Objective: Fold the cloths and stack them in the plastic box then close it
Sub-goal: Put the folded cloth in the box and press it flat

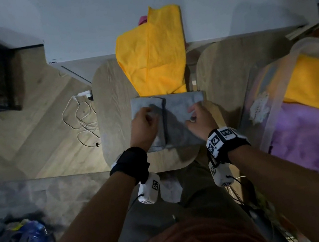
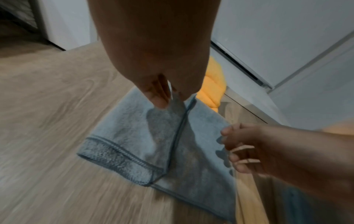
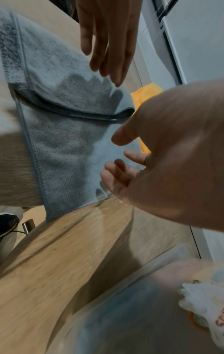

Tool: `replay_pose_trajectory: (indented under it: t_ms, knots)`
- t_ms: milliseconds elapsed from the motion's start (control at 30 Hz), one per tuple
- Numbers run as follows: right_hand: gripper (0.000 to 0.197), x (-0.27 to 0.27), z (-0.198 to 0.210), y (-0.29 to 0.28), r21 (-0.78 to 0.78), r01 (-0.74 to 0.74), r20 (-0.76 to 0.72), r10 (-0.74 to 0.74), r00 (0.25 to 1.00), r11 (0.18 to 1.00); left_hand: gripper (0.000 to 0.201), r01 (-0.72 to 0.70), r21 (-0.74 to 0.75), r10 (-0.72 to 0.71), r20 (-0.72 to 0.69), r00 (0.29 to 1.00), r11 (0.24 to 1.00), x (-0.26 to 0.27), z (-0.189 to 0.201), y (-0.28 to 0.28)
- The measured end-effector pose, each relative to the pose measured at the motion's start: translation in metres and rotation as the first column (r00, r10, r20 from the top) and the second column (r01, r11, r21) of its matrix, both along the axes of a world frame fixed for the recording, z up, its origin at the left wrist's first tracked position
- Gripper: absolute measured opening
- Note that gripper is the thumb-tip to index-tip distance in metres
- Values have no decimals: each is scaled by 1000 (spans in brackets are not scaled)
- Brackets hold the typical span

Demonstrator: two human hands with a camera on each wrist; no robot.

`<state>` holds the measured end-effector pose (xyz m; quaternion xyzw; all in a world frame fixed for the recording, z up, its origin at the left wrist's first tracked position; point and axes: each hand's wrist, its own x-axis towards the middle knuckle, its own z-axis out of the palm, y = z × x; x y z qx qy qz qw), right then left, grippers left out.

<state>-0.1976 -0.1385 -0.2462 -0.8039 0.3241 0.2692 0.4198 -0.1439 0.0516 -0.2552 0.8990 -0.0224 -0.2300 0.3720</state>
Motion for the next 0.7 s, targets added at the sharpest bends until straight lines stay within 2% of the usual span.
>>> replay_pose_trajectory:
  t_ms: [100,167,233,333,433,533,700]
  knots:
    - [26,-4,-3,0,74,-27,-36,30,999,997,36,-138,149,134,37,990,979,7,-11,18]
    - [23,-7,-5,-1,106,-31,-58,37,998,994,49,-124,313,173,-136,975,942,13,-18,30]
    - [21,-8,-7,-1,121,-25,-74,34,997,992,50,-11,384,140,-309,941,923,21,-24,39]
    - [15,-9,-5,-3,127,-1,-73,11,997,992,50,36,237,43,-322,946,971,27,-18,36]
    - [16,-8,-2,-6,132,41,-65,-32,997,990,55,5,78,12,-220,976,997,22,-2,16]
    - [27,-3,6,-10,146,109,-81,-98,992,983,46,74,11,-72,-123,990,997,16,16,-14]
    - [60,1,15,-18,147,295,-58,-289,956,944,37,223,-80,-231,-111,967,972,-1,34,-70]
